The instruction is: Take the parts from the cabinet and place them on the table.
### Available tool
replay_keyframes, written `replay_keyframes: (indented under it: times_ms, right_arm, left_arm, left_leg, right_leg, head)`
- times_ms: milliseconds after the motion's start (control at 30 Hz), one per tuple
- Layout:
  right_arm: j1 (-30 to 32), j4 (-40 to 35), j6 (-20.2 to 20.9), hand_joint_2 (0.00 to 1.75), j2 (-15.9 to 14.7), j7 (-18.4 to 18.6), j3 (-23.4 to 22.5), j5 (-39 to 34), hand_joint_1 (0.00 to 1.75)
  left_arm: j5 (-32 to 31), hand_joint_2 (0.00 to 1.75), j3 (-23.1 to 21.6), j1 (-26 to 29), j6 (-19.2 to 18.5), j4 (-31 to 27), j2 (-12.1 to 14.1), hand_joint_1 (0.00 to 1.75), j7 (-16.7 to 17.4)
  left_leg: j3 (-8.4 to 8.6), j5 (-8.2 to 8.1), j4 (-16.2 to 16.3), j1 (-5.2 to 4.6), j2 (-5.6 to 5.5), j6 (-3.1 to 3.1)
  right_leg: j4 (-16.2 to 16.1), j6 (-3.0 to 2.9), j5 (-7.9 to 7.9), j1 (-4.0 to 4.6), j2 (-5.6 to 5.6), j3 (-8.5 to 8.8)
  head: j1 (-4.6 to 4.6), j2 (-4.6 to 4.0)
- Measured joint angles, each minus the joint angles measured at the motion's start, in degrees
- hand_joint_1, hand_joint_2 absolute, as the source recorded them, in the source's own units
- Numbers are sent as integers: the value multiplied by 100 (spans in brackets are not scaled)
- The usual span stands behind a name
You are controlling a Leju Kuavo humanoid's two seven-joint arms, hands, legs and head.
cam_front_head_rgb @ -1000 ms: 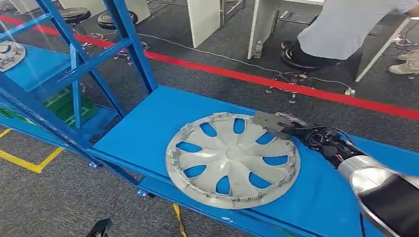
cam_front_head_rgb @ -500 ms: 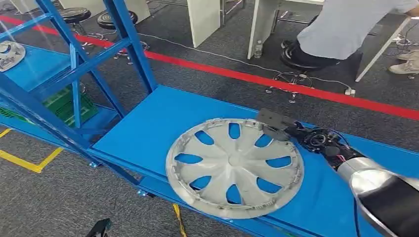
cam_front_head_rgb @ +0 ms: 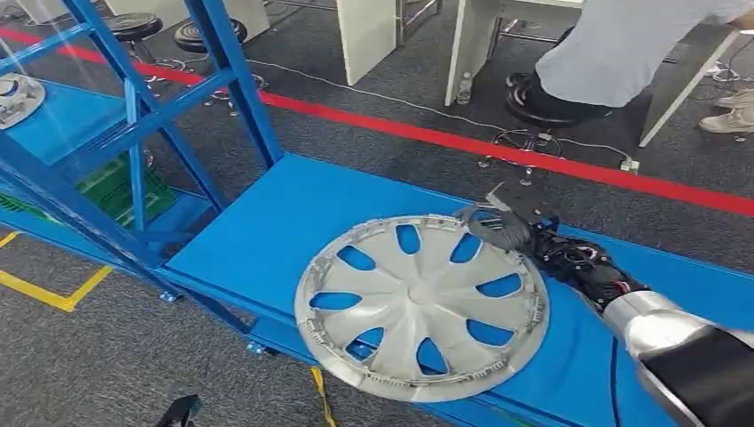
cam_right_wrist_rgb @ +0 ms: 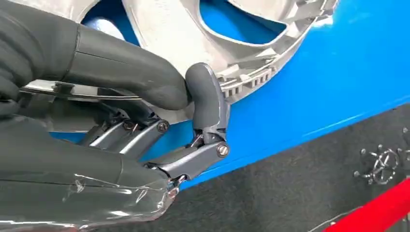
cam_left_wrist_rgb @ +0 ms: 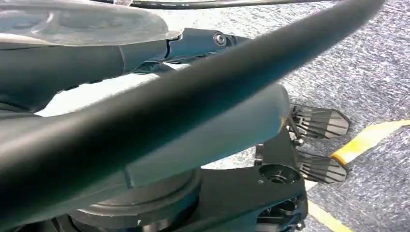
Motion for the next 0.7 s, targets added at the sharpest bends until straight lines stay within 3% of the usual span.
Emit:
replay_keyframes:
  times_ms: [133,333,700]
  right_arm:
    - [15,0,30,175,17,-17,-96,-54,175]
    - [44,-22,531,175,118,-299,-433,-1069,175]
    - [46,-59,798,175,348,-223,-684,-1731,175]
  left_arm:
    - [0,0,0,0,0,0,0,0,0]
    - [20,0,0,19,2,0,0,0,-4]
    - [107,0,0,124,17,0,2,0,-68]
  left_leg:
    - [-1,0,0,0,0,0]
    - [-3,0,-2,1,1,0]
    - [-3,0,-2,1,0,0]
  right_leg:
    - [0,0,0,0,0,-2]
    - [0,0,0,1,2,-3]
    - [0,0,0,1,0,-3]
  head:
    - [2,0]
    - [0,0]
    - [2,0]
